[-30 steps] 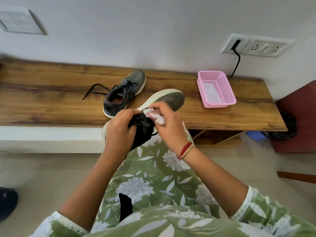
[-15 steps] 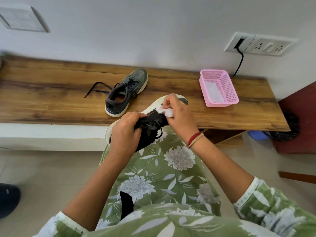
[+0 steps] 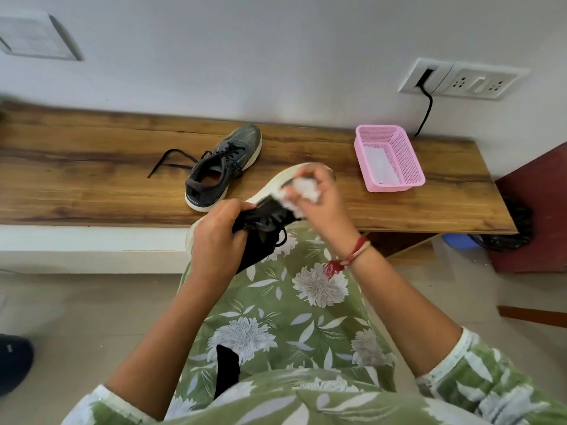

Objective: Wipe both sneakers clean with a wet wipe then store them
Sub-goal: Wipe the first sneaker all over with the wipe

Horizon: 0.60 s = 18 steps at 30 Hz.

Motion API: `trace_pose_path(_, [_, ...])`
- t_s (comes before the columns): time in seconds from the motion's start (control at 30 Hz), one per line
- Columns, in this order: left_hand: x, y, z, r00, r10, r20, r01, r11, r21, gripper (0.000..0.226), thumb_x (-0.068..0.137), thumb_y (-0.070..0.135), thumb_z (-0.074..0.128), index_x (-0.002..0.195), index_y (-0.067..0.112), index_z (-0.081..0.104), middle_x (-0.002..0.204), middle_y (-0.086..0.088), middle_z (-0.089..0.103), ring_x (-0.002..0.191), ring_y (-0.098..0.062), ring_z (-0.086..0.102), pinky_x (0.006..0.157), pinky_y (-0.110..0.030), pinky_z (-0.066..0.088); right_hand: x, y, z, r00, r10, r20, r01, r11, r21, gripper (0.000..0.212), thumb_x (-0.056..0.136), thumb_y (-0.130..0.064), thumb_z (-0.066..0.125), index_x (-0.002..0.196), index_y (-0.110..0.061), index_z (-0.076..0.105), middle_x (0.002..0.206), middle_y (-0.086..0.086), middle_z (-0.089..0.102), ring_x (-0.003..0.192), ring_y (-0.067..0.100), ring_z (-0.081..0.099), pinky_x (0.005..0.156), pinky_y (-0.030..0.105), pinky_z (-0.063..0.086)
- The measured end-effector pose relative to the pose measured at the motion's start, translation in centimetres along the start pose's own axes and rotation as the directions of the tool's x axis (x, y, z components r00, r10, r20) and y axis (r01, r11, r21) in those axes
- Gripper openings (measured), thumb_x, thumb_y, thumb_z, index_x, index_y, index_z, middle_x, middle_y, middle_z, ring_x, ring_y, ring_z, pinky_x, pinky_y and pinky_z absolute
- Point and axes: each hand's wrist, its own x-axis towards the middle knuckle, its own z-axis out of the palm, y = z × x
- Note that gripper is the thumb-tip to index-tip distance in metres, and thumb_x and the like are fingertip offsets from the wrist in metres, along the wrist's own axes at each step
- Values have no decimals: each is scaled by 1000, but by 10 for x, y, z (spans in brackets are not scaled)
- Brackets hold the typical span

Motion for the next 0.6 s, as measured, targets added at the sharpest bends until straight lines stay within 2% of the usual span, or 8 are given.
trace_pose_path(0.03, [2,0,-2,1000,13,-8,-13,1000,1,37,65,-2,49,96,5,67,94,-4,67,87,-17,58,72,-28,45,6,0,-10,987,101,-124,-83,986,142,29,83,-1,64,89,-27,53,98,-6,57,87,12,58,62,21,52])
trace_pose_path(0.1, [8,1,-4,999,45,-1,-45,999,9,36,66,-6,53,97,5,67,95,-4,67,88,-16,58,72,-25,45,12,-3,-29,952,216,-215,-172,963,206,21,90,-1,55,91,-22,55,101,0,58,88,13,57,59,18,47])
trace_pose_path(0.27, [19,-2,-9,987,151,46,-156,977,146,33,64,-5,60,92,10,69,87,0,70,76,-20,64,53,-28,47,1,-14,-34,977,212,-5,-208,965,161,10,94,-14,53,91,-19,61,83,0,61,70,12,55,53,20,43])
trace_pose_path(0.33, [20,-1,-10,984,167,53,-175,962,211,31,62,1,58,88,13,69,82,1,70,70,-22,64,47,-31,47,-6,-19,-26,985,129,116,-129,992,-14,11,85,-29,64,94,-22,64,82,1,63,71,15,58,60,25,46])
trace_pose_path(0.4, [21,1,-10,983,172,64,-182,956,230,28,62,7,57,86,14,68,76,2,69,65,-24,63,44,-34,46,-13,-17,-13,963,99,250,-22,955,-296,38,72,-40,74,104,-22,65,87,-7,64,70,3,57,63,17,44])
trace_pose_path(0.43, [21,1,-10,981,180,77,-193,954,230,27,62,8,58,86,15,66,75,2,69,64,-24,63,44,-35,46,-17,-11,-6,954,72,292,70,891,-449,44,71,-41,75,108,-22,65,91,-8,65,74,0,56,65,16,43])
trace_pose_path(0.5, [23,1,-11,975,192,110,-212,953,215,30,62,8,59,91,16,62,79,3,70,68,-24,64,46,-37,48,-24,0,9,940,-79,331,285,714,-639,34,77,-36,72,104,-17,65,95,-2,66,85,11,60,71,28,47])
trace_pose_path(0.6, [30,0,-13,966,202,163,-229,958,173,41,63,2,66,98,19,55,89,9,72,78,-21,67,48,-35,49,-28,13,21,914,-275,297,404,576,-711,28,79,-35,54,84,-9,62,78,5,62,72,27,61,57,36,48])
